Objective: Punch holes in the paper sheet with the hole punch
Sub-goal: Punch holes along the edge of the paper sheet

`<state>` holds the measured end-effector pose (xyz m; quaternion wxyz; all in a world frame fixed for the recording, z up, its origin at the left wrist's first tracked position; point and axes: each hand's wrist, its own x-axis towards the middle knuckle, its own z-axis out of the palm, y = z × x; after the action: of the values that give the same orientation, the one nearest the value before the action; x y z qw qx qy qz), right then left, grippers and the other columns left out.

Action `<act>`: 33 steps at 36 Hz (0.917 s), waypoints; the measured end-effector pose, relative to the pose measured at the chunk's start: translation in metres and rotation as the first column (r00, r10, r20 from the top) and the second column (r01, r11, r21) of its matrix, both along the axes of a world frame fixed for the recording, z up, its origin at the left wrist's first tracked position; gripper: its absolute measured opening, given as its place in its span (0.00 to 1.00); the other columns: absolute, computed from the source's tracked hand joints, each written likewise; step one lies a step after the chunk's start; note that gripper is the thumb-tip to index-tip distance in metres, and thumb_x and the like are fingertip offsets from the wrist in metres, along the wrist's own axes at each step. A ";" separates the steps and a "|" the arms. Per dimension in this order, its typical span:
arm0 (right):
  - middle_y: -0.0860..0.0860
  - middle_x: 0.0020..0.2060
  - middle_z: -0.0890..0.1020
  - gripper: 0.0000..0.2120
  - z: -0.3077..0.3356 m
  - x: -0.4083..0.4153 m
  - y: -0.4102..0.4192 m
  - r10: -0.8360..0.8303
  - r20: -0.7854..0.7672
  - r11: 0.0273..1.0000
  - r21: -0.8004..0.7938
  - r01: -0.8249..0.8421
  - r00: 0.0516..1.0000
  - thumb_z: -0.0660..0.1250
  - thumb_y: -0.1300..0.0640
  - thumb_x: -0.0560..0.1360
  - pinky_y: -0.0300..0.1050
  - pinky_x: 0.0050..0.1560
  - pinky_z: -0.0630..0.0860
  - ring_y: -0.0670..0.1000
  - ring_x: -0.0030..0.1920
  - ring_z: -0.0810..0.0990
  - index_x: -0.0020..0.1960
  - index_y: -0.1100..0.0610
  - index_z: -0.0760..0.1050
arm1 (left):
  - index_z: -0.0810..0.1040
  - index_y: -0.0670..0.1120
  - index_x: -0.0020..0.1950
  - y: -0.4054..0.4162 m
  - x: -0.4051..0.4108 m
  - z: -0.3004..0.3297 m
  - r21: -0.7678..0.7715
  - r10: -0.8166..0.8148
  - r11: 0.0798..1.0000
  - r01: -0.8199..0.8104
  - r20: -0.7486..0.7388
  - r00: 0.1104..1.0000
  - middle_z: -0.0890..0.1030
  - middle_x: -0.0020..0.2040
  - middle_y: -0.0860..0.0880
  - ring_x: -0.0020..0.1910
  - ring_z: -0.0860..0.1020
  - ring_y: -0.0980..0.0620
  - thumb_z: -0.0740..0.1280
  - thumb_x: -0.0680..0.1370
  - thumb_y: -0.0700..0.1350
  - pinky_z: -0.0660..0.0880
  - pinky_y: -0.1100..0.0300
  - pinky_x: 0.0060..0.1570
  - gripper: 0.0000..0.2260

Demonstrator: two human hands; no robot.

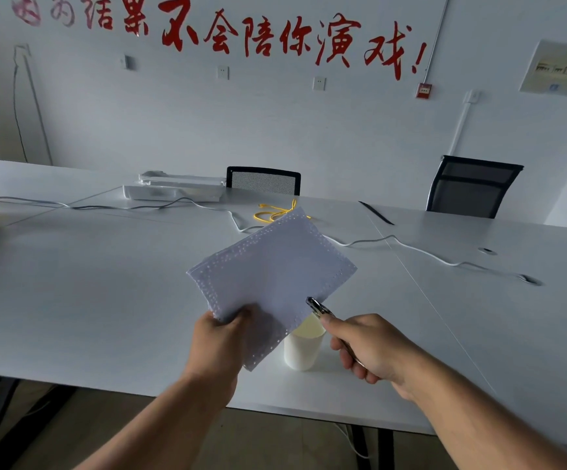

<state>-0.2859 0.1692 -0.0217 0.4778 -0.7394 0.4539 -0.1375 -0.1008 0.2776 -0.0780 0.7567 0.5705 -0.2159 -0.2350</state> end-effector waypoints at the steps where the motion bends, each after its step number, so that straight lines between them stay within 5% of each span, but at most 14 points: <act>1: 0.53 0.29 0.77 0.23 0.000 0.001 0.001 0.004 -0.003 1.000 -0.005 -0.004 1.000 0.66 0.36 0.76 0.41 0.26 0.64 0.51 0.26 0.70 0.40 0.56 0.77 | 0.82 0.42 0.39 0.000 0.000 0.000 -0.002 -0.001 1.000 0.001 0.000 1.000 0.78 0.32 0.47 0.32 0.72 0.50 0.68 0.78 0.35 0.69 0.62 0.27 0.09; 12: 0.53 0.29 0.74 0.24 0.001 0.003 0.002 -0.005 -0.011 1.000 -0.011 0.005 1.000 0.66 0.36 0.76 0.39 0.24 0.60 0.50 0.23 0.66 0.41 0.58 0.77 | 0.80 0.42 0.37 0.004 -0.003 0.003 0.006 -0.011 1.000 0.011 -0.004 1.000 0.75 0.30 0.46 0.29 0.70 0.50 0.69 0.72 0.42 0.66 0.61 0.26 0.05; 22: 0.51 0.24 0.69 0.24 0.000 0.002 0.001 -0.016 -0.032 1.000 0.007 0.017 0.999 0.66 0.36 0.76 0.38 0.25 0.54 0.49 0.21 0.61 0.40 0.58 0.75 | 0.81 0.33 0.42 -0.001 -0.001 -0.004 0.030 -0.024 0.999 0.025 -0.025 0.999 0.79 0.32 0.43 0.32 0.73 0.48 0.70 0.78 0.39 0.68 0.59 0.28 0.09; 29: 0.53 0.31 0.81 0.29 0.006 -0.001 0.002 -0.014 -0.013 0.998 0.063 0.015 1.000 0.66 0.32 0.73 0.40 0.26 0.66 0.52 0.28 0.75 0.45 0.59 0.81 | 0.75 0.30 0.37 0.003 -0.001 -0.001 0.036 -0.048 0.998 0.049 -0.013 0.999 0.75 0.30 0.39 0.30 0.70 0.46 0.65 0.78 0.36 0.64 0.59 0.26 0.12; 33: 0.54 0.30 0.82 0.29 0.007 -0.004 -0.001 -0.083 0.001 0.996 0.020 0.083 0.997 0.66 0.38 0.74 0.41 0.28 0.66 0.52 0.29 0.76 0.50 0.66 0.82 | 0.75 0.29 0.39 0.006 0.004 -0.001 0.026 -0.017 0.999 0.018 -0.031 0.999 0.76 0.30 0.39 0.31 0.70 0.46 0.67 0.78 0.36 0.65 0.59 0.27 0.12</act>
<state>-0.2901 0.1677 -0.0151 0.4796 -0.7149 0.4851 -0.1535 -0.0968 0.2834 -0.0792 0.7503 0.5748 -0.2063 -0.2533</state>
